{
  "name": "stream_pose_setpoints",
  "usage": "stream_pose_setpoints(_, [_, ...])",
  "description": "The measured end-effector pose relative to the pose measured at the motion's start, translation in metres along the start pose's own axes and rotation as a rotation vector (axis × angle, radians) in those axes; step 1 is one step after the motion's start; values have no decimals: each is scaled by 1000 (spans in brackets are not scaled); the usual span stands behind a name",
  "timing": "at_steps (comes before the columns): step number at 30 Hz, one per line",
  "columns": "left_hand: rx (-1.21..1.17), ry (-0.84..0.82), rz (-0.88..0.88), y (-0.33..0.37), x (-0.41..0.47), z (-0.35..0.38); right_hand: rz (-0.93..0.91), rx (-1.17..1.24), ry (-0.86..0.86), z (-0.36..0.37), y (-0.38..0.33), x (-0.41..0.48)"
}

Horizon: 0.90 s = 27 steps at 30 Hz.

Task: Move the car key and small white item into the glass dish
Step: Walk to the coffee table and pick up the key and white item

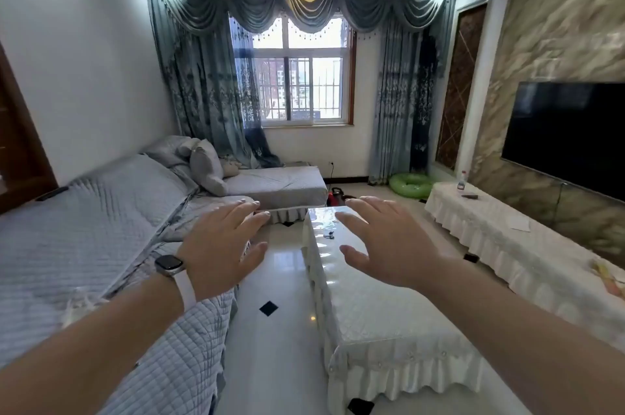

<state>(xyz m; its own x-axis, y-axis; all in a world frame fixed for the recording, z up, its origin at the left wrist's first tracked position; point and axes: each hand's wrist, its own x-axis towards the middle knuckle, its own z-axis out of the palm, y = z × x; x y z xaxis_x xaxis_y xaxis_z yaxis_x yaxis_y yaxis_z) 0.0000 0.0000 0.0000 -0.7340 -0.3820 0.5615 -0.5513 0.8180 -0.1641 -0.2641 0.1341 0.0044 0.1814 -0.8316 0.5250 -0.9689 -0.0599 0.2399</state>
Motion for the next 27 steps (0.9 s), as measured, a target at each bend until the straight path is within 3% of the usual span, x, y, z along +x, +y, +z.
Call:
stream_pose_setpoints(6, [-38, -14, -9, -60, 22, 60, 47, -2, -49, 57, 4, 53])
stream_pose_setpoints(19, [-105, 28, 5, -267, 99, 151, 60, -51, -118, 167, -8, 255])
stream_pose_setpoints(27, [-129, -8, 30, -327, 141, 207, 75, -57, -131, 220, 8, 321])
